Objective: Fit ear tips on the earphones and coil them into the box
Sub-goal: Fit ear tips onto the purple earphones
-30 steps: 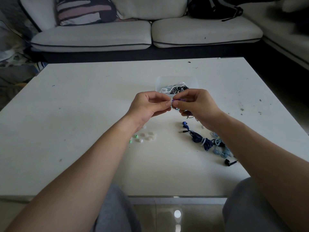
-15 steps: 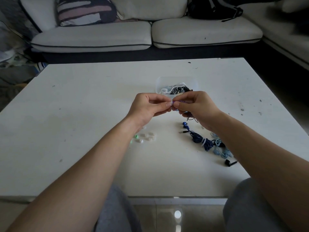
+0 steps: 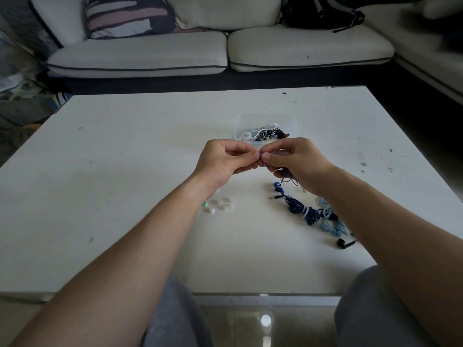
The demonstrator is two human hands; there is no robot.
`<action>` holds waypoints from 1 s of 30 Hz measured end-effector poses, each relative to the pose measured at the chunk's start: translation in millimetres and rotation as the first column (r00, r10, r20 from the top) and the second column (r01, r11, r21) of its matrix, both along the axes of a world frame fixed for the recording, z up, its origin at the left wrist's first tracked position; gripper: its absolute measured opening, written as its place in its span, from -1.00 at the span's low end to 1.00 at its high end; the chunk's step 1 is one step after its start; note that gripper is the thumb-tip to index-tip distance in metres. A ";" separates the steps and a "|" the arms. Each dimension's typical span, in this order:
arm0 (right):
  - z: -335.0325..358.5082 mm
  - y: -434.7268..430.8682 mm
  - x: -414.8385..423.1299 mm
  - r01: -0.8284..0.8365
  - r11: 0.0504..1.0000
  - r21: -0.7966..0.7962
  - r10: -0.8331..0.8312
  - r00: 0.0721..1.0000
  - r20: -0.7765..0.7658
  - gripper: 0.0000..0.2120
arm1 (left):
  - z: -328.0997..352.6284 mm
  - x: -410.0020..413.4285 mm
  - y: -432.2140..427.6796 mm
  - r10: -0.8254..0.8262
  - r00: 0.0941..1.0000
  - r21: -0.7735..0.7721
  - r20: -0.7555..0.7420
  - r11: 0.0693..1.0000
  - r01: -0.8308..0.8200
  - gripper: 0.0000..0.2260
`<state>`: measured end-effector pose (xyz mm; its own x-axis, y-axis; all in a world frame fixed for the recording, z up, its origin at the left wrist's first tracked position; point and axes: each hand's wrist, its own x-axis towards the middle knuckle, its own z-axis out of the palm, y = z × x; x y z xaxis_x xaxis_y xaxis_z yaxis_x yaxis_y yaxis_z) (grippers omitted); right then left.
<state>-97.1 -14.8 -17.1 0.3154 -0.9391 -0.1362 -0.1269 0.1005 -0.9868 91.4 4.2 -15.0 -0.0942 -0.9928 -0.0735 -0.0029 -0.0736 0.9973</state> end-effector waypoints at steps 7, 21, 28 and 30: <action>1.2 -1.2 -2.4 -0.029 0.998 0.051 0.025 0.997 0.076 -0.95 | -0.2 2.9 -1.4 -0.063 0.995 0.026 -0.080 0.998 0.066 -0.92; -5.1 -1.0 4.1 -0.064 0.985 0.160 0.016 0.959 0.284 -0.90 | -3.8 -5.8 -0.2 0.005 0.956 0.046 -0.293 0.999 0.009 -0.90; -0.9 -0.4 5.3 -0.108 0.979 0.174 0.038 0.931 0.364 -0.84 | -2.1 -6.7 -2.2 0.016 0.965 0.078 -0.263 0.997 0.005 -0.92; 0.1 0.3 6.8 -0.123 0.978 0.171 0.051 0.926 0.375 -0.83 | -2.9 -4.7 -3.1 0.053 0.984 0.089 -0.167 0.995 -0.038 -0.90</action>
